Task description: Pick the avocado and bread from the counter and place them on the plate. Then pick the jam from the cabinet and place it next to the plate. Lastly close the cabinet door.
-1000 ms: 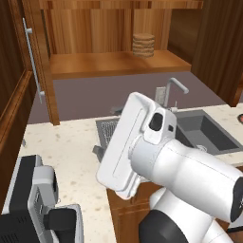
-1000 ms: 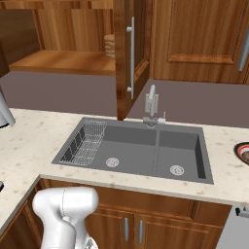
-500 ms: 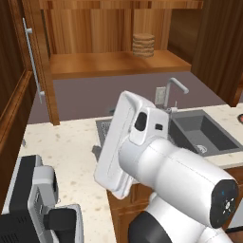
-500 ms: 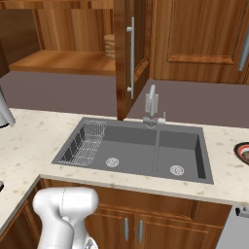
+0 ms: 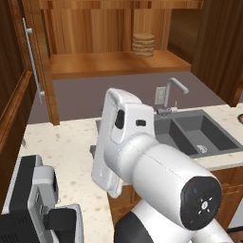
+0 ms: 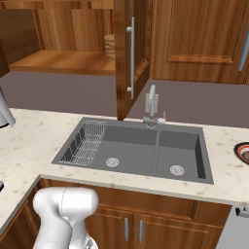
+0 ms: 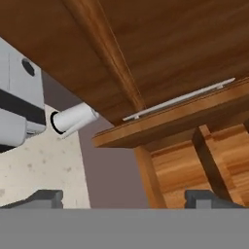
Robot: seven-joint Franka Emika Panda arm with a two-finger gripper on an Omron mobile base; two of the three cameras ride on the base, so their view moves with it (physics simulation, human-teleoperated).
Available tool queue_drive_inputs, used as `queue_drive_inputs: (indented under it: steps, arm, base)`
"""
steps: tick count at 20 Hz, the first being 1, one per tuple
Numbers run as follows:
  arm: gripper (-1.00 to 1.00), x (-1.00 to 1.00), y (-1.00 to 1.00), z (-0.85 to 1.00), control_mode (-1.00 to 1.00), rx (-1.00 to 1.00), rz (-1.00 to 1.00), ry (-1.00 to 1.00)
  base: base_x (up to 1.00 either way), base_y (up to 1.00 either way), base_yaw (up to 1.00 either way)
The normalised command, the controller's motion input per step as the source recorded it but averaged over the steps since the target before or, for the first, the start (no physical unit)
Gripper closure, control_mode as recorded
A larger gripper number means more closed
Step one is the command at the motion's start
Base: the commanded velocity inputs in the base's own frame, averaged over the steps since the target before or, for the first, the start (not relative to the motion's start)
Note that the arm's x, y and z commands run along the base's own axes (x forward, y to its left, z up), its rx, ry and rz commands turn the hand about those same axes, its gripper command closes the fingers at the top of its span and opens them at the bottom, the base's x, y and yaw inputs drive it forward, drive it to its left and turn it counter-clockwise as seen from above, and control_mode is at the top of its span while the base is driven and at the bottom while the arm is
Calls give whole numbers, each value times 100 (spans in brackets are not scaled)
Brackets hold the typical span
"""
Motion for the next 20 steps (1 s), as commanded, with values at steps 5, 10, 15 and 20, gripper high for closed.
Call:
queue_drive_inputs:
  steps: [5, 10, 15, 20]
  arm:
    - [-100, 12, 0, 0, -100, -13, 20, 0]
    - [-100, 8, 10, 0, -100, -19, 22, 0]
    - [-100, 2, 25, 0, -100, -23, 4, 0]
    - [-100, 10, 22, 0, -100, -25, 0, 0]
  base:
    - [0, 0, 0]
    - [0, 0, 0]
    - [0, 0, 0]
    - [0, 0, 0]
